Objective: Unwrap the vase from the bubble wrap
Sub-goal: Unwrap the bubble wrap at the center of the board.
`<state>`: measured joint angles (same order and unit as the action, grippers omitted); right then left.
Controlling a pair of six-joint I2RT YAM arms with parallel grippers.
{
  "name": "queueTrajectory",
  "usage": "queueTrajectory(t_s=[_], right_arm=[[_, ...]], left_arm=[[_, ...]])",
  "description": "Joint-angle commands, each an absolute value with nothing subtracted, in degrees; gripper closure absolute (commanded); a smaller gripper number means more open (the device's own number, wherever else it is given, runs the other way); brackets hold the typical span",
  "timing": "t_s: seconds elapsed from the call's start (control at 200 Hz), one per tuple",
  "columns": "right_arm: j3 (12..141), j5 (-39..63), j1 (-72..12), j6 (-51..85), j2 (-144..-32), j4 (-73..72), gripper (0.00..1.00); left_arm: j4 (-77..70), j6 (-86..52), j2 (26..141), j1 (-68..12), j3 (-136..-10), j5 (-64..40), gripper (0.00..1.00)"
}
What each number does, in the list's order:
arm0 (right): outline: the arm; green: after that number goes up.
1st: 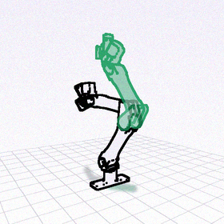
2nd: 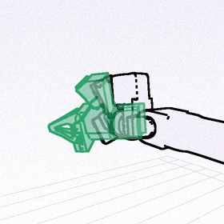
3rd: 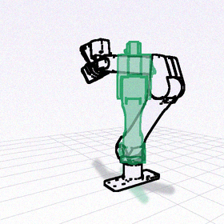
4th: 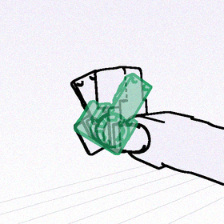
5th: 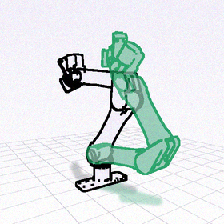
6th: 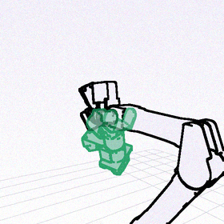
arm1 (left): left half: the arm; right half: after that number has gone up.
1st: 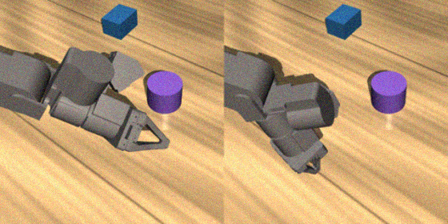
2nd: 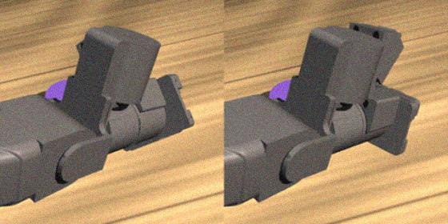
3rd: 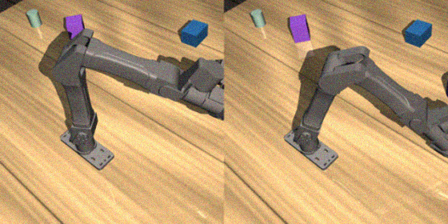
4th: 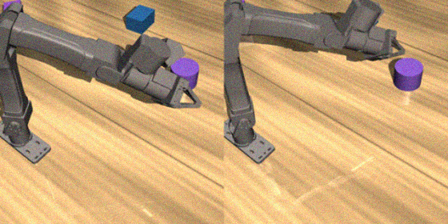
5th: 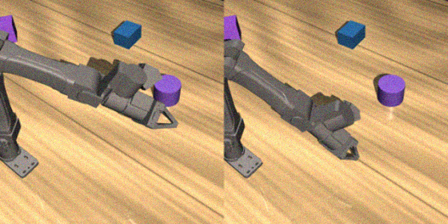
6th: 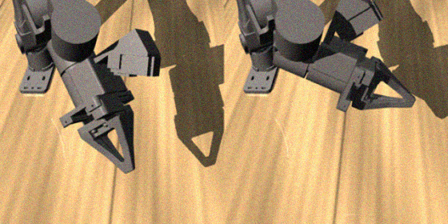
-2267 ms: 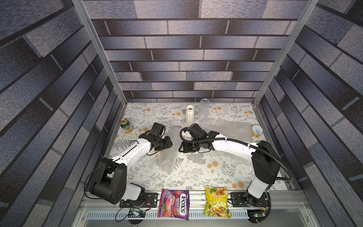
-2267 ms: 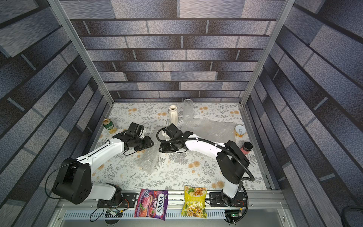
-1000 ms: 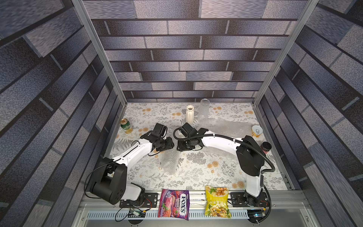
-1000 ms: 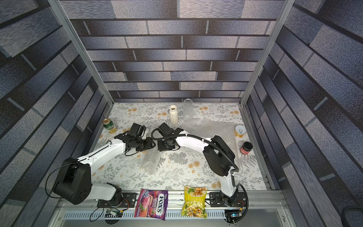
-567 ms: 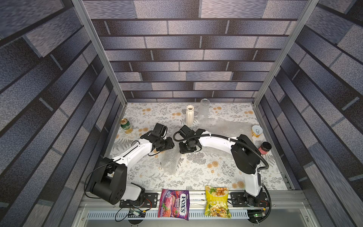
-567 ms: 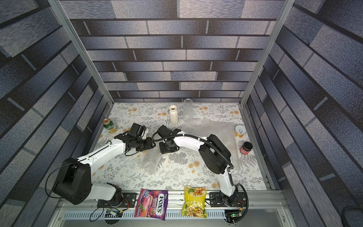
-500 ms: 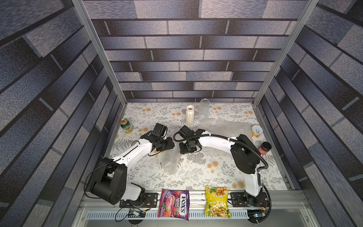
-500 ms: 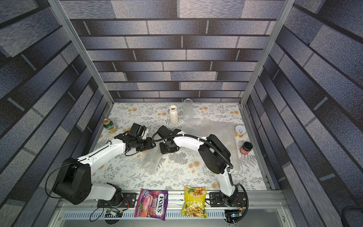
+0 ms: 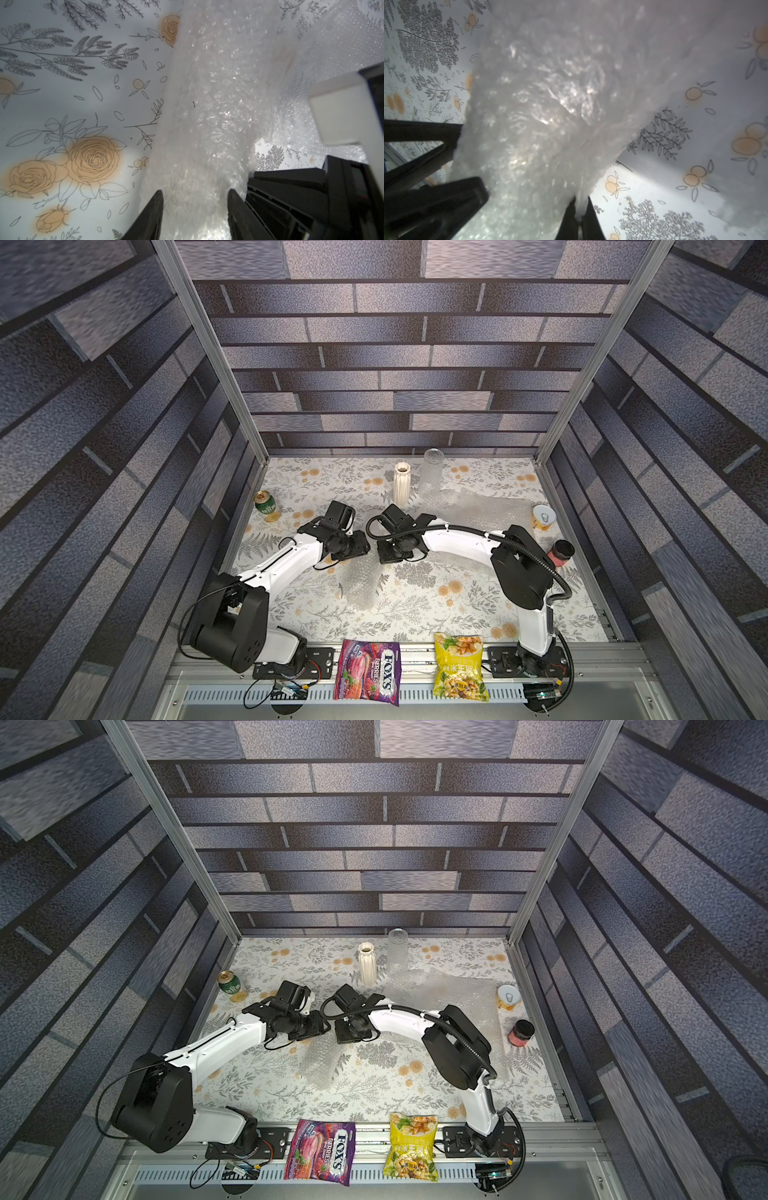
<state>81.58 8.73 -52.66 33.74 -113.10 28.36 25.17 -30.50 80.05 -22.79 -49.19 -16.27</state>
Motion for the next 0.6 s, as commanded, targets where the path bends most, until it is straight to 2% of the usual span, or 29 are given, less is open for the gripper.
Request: queueTrajectory(t_s=[0.0, 0.596], right_arm=[[80.0, 7.3, -53.1, 33.8, -109.2, 26.7, 0.98], [76.6, -0.8, -51.9, 22.5, -102.3, 38.9, 1.0]], left_arm=[[27.9, -30.3, 80.3, -23.9, -51.1, -17.7, 0.49], [26.1, -33.7, 84.9, -32.5, -56.2, -18.2, 0.49]])
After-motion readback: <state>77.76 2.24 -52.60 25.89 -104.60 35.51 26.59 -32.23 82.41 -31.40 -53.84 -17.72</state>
